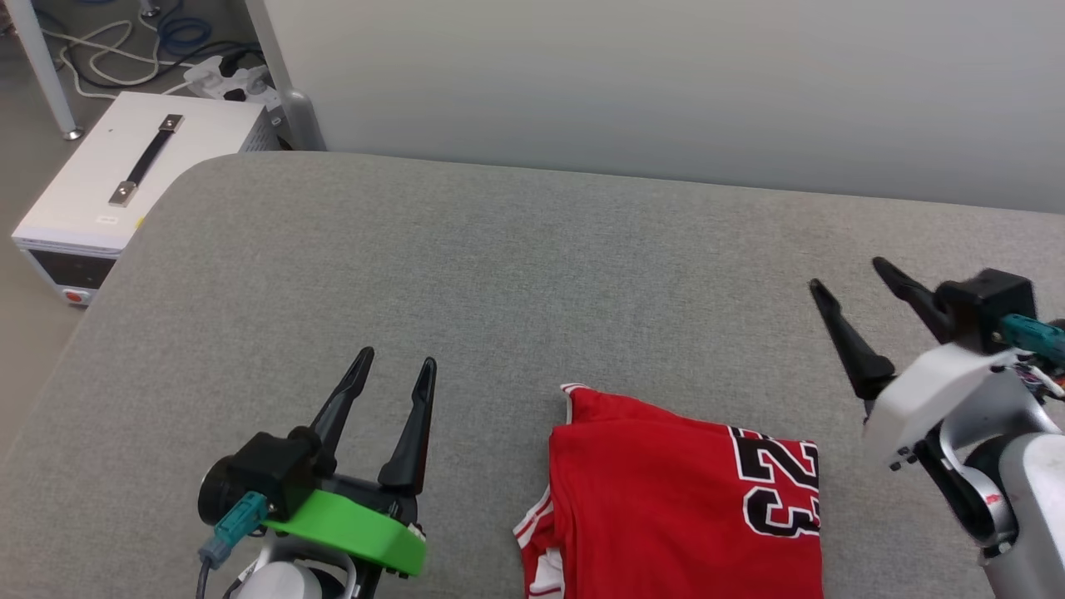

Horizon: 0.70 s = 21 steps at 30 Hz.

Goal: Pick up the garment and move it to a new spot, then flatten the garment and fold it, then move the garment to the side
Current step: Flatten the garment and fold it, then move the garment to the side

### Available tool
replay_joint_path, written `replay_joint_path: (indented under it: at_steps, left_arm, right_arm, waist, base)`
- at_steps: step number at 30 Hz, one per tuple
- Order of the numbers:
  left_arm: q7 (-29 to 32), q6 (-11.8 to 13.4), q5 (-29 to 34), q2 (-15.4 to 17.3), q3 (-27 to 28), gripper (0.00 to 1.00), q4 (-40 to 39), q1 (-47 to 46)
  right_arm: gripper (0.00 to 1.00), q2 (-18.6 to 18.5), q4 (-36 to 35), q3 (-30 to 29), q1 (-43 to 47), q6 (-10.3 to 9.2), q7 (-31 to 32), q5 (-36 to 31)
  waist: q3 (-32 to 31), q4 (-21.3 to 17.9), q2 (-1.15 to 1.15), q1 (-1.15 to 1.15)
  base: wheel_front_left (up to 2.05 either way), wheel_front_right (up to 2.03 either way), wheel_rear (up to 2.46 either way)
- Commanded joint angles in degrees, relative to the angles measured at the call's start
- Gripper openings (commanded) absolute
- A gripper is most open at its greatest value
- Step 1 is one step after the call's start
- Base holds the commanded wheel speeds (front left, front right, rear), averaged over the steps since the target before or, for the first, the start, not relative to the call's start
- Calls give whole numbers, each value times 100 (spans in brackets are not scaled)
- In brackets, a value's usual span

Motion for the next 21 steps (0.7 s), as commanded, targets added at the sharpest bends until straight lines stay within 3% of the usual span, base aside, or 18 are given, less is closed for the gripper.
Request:
replay_joint_path:
  at_steps: [1,4,11,21]
  left_arm:
    - [-33,-16,-28,-46,23,100,-40,-10]
    - [-33,-16,-42,-71,32,100,-58,19]
    - [-33,-16,-39,-122,42,100,-83,72]
    - [-33,-16,89,-214,97,100,-20,191]
  right_arm:
    - [100,-14,-63,-137,186,-5,-199,-71]
    - [100,-17,-160,-498,494,-5,-557,-233]
    - [100,603,-374,-1424,1402,-5,-1406,-549]
    - [100,1327,-431,-1914,2223,-5,-2202,-1151]
  waist:
    - [43,-107,0,0]
    - [67,-181,0,0]
    - [143,-265,0,0]
    - [142,-219,0,0]
  base:
    - [0,0,0]
    - [0,0,0]
    - [0,0,0]
    - [0,0,0]
